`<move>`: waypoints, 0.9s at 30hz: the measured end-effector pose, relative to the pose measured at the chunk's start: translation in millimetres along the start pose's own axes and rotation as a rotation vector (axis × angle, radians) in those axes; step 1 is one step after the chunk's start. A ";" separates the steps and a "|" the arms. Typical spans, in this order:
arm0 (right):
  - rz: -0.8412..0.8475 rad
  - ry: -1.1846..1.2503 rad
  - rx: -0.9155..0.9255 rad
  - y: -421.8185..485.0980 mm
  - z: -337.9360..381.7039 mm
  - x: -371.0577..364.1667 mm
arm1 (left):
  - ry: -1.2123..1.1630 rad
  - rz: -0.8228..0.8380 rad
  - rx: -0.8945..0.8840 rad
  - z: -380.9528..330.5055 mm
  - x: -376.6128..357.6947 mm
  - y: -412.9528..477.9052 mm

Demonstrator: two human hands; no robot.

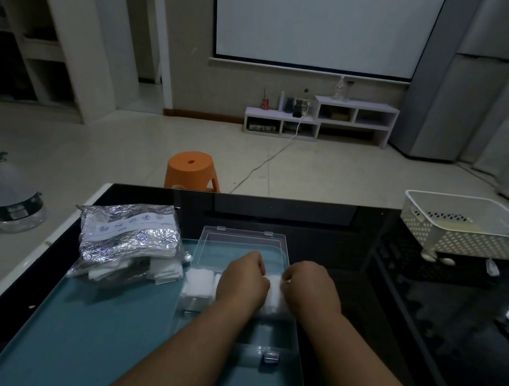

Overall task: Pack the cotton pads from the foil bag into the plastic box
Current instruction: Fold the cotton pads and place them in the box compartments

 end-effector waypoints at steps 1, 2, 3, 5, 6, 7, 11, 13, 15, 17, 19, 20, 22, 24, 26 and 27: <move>-0.039 0.009 0.000 -1.0 -1.2 2.1 | 0.022 -0.003 -0.006 -1.0 -0.5 -0.1; -0.063 0.009 0.003 -1.0 -1.6 2.7 | 0.038 -0.008 -0.023 -2.6 -0.8 -0.2; -0.062 0.002 0.001 -1.2 -2.0 0.8 | 0.054 -0.007 -0.046 -4.4 -2.0 0.0; -0.025 0.021 -0.024 -0.2 -5.3 -6.3 | 0.090 0.017 -0.089 -7.4 -5.2 -0.1; 0.001 0.028 -0.035 1.6 -6.0 -10.1 | 0.111 0.043 -0.099 -7.7 -8.0 0.2; 0.026 0.028 -0.042 2.4 -5.9 -13.5 | 0.132 0.072 -0.097 -7.4 -11.3 0.3; 0.088 0.000 -0.061 4.7 -5.8 -19.6 | 0.178 0.154 -0.073 -6.2 -22.3 -0.2; 0.065 -0.007 -0.068 4.0 -4.1 -16.1 | 0.164 0.170 -0.078 -5.9 -20.5 -0.2; 0.014 -0.015 -0.082 0.8 -5.2 -9.3 | 0.124 0.179 -0.097 -6.1 -17.5 -0.6; -0.062 -0.048 -0.054 -4.3 1.4 1.4 | 0.035 0.155 -0.112 -1.2 -7.0 -1.0; -0.112 -0.047 0.003 -8.9 12.3 8.5 | -0.047 0.100 -0.121 7.5 10.4 -4.5; -0.123 -0.012 0.031 -10.2 18.4 9.9 | -0.068 0.065 -0.120 13.9 21.3 -6.6; -0.137 0.099 0.081 -11.4 27.2 10.0 | -0.088 0.002 -0.115 25.2 40.1 -11.7; -0.136 0.188 0.137 -12.6 40.3 7.4 | -0.085 -0.046 -0.103 37.0 58.3 -18.5; -0.109 0.257 0.191 -13.9 56.7 2.4 | -0.068 -0.074 -0.076 51.8 73.4 -23.1; -0.094 0.278 0.212 -15.5 62.3 0.4 | -0.062 -0.075 -0.060 58.3 76.8 -24.6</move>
Point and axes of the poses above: each hand's wrist, its own y-axis towards the middle knuckle, its own x-axis out of the back of the hand, z = x × y, the point moved 10 cm from there along y, towards the middle knuckle, and after that the axes turned 12 degrees about z, right-handed, at the moved point
